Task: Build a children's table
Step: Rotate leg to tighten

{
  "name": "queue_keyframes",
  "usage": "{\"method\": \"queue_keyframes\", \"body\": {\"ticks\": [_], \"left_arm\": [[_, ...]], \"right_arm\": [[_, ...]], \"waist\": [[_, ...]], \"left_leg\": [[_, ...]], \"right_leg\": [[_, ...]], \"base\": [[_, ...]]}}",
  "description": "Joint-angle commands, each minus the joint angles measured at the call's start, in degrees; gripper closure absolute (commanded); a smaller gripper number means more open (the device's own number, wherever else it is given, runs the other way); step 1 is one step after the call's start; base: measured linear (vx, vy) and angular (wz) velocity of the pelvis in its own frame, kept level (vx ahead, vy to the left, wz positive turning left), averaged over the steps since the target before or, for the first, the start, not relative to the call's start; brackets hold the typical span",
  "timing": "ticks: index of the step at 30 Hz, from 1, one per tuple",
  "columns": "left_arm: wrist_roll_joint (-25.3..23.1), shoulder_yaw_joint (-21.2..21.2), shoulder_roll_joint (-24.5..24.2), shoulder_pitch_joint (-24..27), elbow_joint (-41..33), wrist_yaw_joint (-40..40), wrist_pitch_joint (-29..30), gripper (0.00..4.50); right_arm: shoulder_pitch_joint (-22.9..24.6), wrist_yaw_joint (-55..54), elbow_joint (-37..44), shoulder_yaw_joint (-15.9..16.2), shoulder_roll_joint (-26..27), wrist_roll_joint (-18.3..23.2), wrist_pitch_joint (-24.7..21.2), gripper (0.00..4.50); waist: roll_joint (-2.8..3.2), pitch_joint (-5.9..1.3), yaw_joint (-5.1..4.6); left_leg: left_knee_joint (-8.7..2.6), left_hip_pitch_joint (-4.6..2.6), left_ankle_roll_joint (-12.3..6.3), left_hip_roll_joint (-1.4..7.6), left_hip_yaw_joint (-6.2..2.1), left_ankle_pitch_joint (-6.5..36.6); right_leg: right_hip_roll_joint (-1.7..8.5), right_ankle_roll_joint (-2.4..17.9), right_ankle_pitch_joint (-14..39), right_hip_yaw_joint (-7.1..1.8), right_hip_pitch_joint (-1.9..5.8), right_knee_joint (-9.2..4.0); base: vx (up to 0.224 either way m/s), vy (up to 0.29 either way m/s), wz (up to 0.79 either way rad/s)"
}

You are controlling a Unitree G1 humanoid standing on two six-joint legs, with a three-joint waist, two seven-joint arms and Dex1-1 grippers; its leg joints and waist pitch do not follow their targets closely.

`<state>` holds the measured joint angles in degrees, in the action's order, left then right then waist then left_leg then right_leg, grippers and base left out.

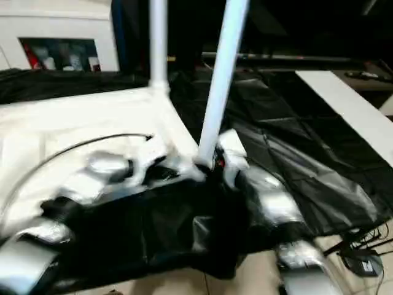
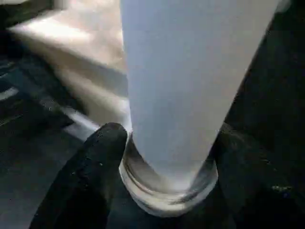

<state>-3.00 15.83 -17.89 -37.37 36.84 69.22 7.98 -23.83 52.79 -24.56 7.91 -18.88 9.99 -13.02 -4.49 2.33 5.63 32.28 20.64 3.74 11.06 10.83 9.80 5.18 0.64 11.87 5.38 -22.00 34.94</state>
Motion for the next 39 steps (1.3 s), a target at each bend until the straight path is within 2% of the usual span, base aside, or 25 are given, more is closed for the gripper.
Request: {"method": "queue_keyframes", "body": {"ticks": [1, 2, 5, 8, 10, 12, 14, 16, 21, 25, 27, 30, 31, 32, 33, 34, 36, 37, 38, 39], "left_arm": [[2.21, 2.28, 1.0, 0.92, -1.66, 4.83, -1.14, 4.5], [2.18, 2.97, -0.7, 1.69, -1.99, 7.3, -1.4, 4.5], [2.63, 3.28, -2.2, 2.45, -2.65, 9.8, -1.14, 4.5], [3.15, 3.18, -2.8, 2.86, -3.85, 11.07, -0.47, 4.5], [3.35, 3.13, -3.23, 2.92, -4.67, 12.07, 0.02, 4.5], [3.29, 3.13, -3.23, 2.71, -4.5, 11.95, -0.33, 4.5], [3.19, 3.15, -3.21, 2.59, -4.41, 11.72, -0.58, 4.5], [3.28, 3.16, -3.29, 2.63, -4.49, 11.6, -0.64, 4.5], [2.84, 2.92, -3.07, 2.62, -4.11, 10.42, -1.03, 4.5], [1.14, 2.15, -1.23, 1.68, -2.42, 4.51, -1.44, 4.5], [-0.15, 1.3, 0.89, 0.37, -0.95, -1.85, -0.58, 4.5], [-0.94, 0.68, 3.18, -0.84, 0.35, -7.38, 0.76, 4.5], [-1.43, 0.58, 4.74, -1.57, 1.1, -10.47, 1.77, 4.5], [-1.56, 0.59, 5.11, -1.71, 1.25, -11.17, 1.99, 4.5], [-1.97, 0.41, 6.8, -2.26, 1.87, -14.23, 2.83, 4.5], [-2.34, 0.2, 8.03, -2.64, 2.38, -16.37, 3.34, 4.5], [-3.53, 0.09, 12.33, -3.57, 3.51, -22.57, 5.25, 4.5], [-3.55, 0.1, 12.41, -3.58, 3.52, -22.64, 5.28, 4.5], [-4.21, 1.12, 14.55, -3.5, 3.09, -23.89, 6.0, 4.5], [-4.36, 1.38, 14.99, -3.46, 2.99, -24.07, 6.09, 4.5]], "right_arm": [[0.68, 5.24, 3.54, 2.69, -0.52, 1.96, -1.96, 1.49], [1.93, 8.9, 6.82, 3.39, -2.72, 3.23, -3.5, 1.49], [2.96, 12.39, 9.67, 4.08, -4.8, 4.2, -5.06, 1.49], [3.39, 13.87, 10.65, 4.51, -5.81, 4.34, -5.69, 1.49], [3.49, 15.03, 11.15, 4.87, -6.41, 4.78, -6.74, 1.49], [3.35, 14.95, 10.86, 5.42, -6.28, 4.08, -6.42, 1.82], [3.25, 14.8, 10.75, 5.9, -6.14, 3.58, -6.32, 1.87], [3.28, 14.72, 10.94, 6.07, -6.02, 3.57, -6.63, 2.0], [2.61, 13.19, 9.19, 6.06, -5.33, 2.23, -5.6, 2.4], [1.37, 8.06, 6.13, 3.84, -2.71, 1.99, -4.86, 2.49], [0.3, 0.7, 2.19, 2.21, 0.33, 0.35, -4.21, 2.51], [-1.02, -7.05, -2.11, 0.62, 3.37, -1.11, -4.31, 2.54], [-2.13, -12.85, -5.36, -0.93, 5.83, -1.63, -4.72, 2.54], [-2.38, -14.27, -6.15, -1.32, 6.44, -1.73, -4.83, 2.55], [-3.54, -18.81, -8.79, -2.69, 8.41, -1.54, -5.09, 2.55], [-4.43, -21.92, -10.8, -3.66, 9.78, -1.4, -5.11, 2.55], [-8.05, -32.56, -18.07, -7.67, 14.34, -0.79, -5.57, 2.55], [-8.12, -32.73, -18.2, -7.74, 14.42, -0.78, -5.58, 2.55], [-9.92, -35.69, -21.28, -8.55, 16.25, -0.51, -5.29, 2.55], [-10.31, -36.23, -21.91, -8.6, 16.61, -0.56, -5.2, 2.55]], "waist": [[0.22, -2.88, 0.23], [0.34, -2.76, 0.33], [0.4, -2.55, 0.79], [0.4, -2.55, 1.02], [0.39, -2.61, 1.08], [0.45, -2.68, 1.04], [0.22, -2.78, 1.04], [0.22, -2.81, 1.1], [0.21, -2.73, 1.03], [0.17, -2.61, 0.85], [0.13, -2.43, 0.67], [0.03, -2.4, 0.5], [-0.02, -2.47, 0.35], [-0.01, -2.46, 0.22], [0.22, -2.5, -0.12], [-0.06, -2.52, -0.17], [0.62, -2.46, -0.65], [0.46, -2.54, -0.78], [0.54, -2.64, -0.66], [0.57, -2.67, -0.71]], "left_leg": [[-3.34, -0.57, -4.3, 3.06, -0.99, 9.39], [-3.47, -0.72, -3.9, 3.14, -0.96, 10.6], [-3.71, -0.78, -2.31, 3.27, -0.98, 12.89], [-3.79, -0.94, -1.23, 3.27, -1.0, 13.95], [-3.8, -0.87, -0.98, 3.26, -1.06, 13.63], [-3.7, -0.82, -0.97, 3.16, -1.01, 12.82], [-3.59, -0.79, -1.04, 3.07, -0.99, 11.89], [-3.51, -0.77, -1.35, 3.03, -0.94, 11.07], [-3.51, -0.8, -1.07, 3.02, -0.94, 11.94], [-3.64, -0.8, -0.52, 3.03, -1.04, 13.35], [-3.74, -1.05, 0.88, 2.96, -1.12, 15.27], [-3.87, -1.08, 1.61, 2.97, -1.34, 16.56], [-3.95, -1.04, 2.09, 3.04, -1.44, 16.6], [-4.02, -0.94, 2.27, 3.05, -1.49, 16.7], [-4.08, -0.98, 2.72, 3.05, -1.57, 17.28], [-3.94, -1.16, 2.72, 2.93, -1.5, 17.73], [-3.97, -1.16, 3.21, 2.84, -1.55, 18.41], [-3.93, -1.18, 3.27, 2.84, -1.56, 18.63], [-3.91, -1.08, 3.09, 2.86, -1.59, 18.03], [-3.93, -1.1, 2.82, 2.91, -1.46, 17.55]], "right_leg": [[4.19, 12.71, 2.7, -3.48, 2.63, -3.67], [4.23, 12.72, 4.68, -3.48, 2.4, -3.92], [4.35, 11.77, 9.28, -3.58, 2.31, -4.27], [4.49, 11.4, 11.15, -3.62, 2.13, -4.43], [4.47, 11.36, 10.82, -3.6, 2.26, -4.33], [4.4, 11.43, 9.43, -3.59, 2.23, -4.2], [4.33, 11.57, 8.28, -3.54, 2.33, -4.03], [4.31, 11.8, 7.28, -3.55, 2.36, -3.89], [4.4, 11.42, 9.18, -3.54, 2.32, -4.09], [4.5, 10.8, 12.26, -3.51, 2.18, -4.44], [4.58, 9.66, 17.39, -3.53, 1.72, -4.94], [4.77, 7.82, 22.31, -3.45, 1.61, -5.44], [4.71, 7.65, 21.98, -3.45, 1.59, -5.38], [4.72, 7.63, 21.73, -3.45, 1.61, -5.36], [4.7, 7.77, 21.49, -3.45, 1.44, -5.26], [4.66, 7.56, 21.63, -3.41, 1.43, -5.5], [4.65, 8.22, 21.74, -3.47, 1.24, -5.46], [4.7, 8.1, 22.15, -3.46, 1.28, -5.61], [4.74, 7.85, 21.34, -3.45, 1.51, -5.56], [4.5, 7.99, 18.94, -3.55, 1.4, -5.48]], "base": [[0.0, 0.0, 0.0], [0.0, 0.0, 0.0], [0.0, 0.0, 0.0], [0.0, 0.0, 0.0], [0.0, 0.0, 0.0], [0.0, 0.0, 0.0], [0.0, 0.0, 0.0], [0.0, 0.0, 0.0], [0.0, 0.0, 0.0], [0.0, 0.0, 0.0], [0.0, 0.0, 0.0], [0.0, 0.0, 0.0], [0.0, 0.0, 0.0], [0.0, 0.0, 0.0], [0.0, 0.0, 0.0], [0.0, 0.0, 0.0], [0.0, 0.0, 0.0], [0.0, 0.0, 0.0], [0.0, 0.0, 0.0], [0.0, 0.0, 0.0]]}}
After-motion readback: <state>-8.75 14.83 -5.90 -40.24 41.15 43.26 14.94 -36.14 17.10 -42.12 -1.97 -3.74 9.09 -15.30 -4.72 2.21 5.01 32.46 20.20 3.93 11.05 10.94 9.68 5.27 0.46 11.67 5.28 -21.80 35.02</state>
